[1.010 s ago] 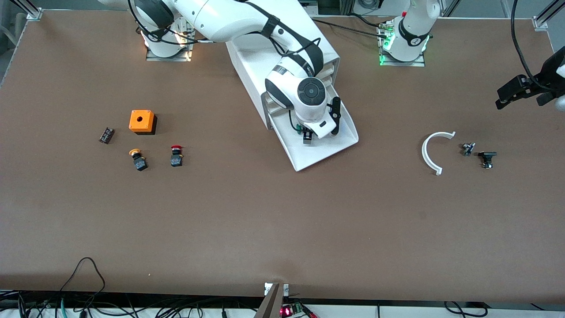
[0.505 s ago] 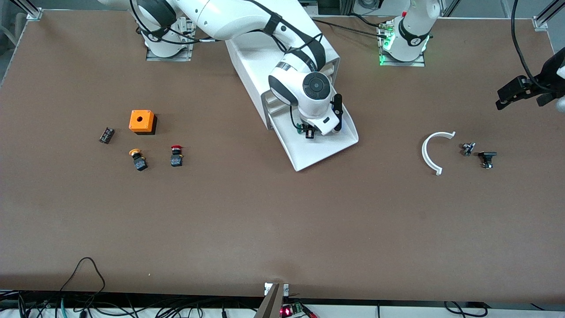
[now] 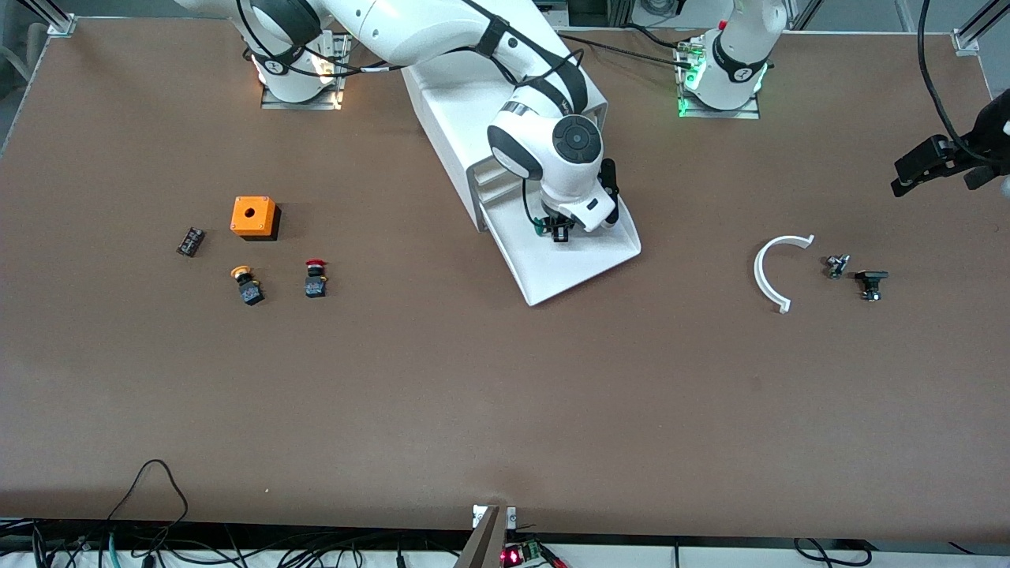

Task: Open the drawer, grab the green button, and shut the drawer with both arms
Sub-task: 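Lift the green button out with the right gripper while the left gripper returns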

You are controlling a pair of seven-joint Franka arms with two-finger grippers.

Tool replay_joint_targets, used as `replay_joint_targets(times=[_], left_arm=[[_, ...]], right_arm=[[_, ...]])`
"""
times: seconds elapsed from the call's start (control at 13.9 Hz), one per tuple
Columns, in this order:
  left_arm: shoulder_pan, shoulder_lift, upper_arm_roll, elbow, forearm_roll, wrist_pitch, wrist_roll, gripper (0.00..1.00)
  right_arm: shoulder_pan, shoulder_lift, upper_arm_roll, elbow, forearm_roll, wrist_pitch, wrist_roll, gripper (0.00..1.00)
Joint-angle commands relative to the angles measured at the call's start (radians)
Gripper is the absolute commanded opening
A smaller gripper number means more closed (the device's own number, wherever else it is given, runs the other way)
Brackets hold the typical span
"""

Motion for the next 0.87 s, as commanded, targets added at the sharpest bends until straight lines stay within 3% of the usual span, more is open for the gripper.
replay_joint_targets(times=[0.0,0.22,0.43,0.58,0.79], left_arm=[[-0.011,0.025,0.006,0.044,-0.005,-0.022,-0.005,1.00],[-0.038,0.036,-0.004,0.042,-0.007,-0.018,-0.012,1.00],[-0.077,0.073,-0.011,0.036,-0.008,0.048,-0.041,1.00],[-0.109,0.125,-0.011,0.029,-0.079,0.087,-0.098,1.00],[-0.149,0.191,-0.033,-0.031,-0.102,0.243,-0.195,1.00]], right_arm=[[-0.024,-0.053,-0.010,0.020,0.005,-0.005,-0.004,0.27],[-0.106,-0.119,-0.008,0.006,0.057,-0.004,0.004,0.25],[-0.185,-0.193,-0.010,-0.081,0.062,-0.004,0.038,0.25],[-0.242,-0.217,-0.008,-0.112,0.057,-0.008,0.035,0.25],[-0.275,-0.233,-0.008,-0.173,0.060,-0.001,0.056,0.25]])
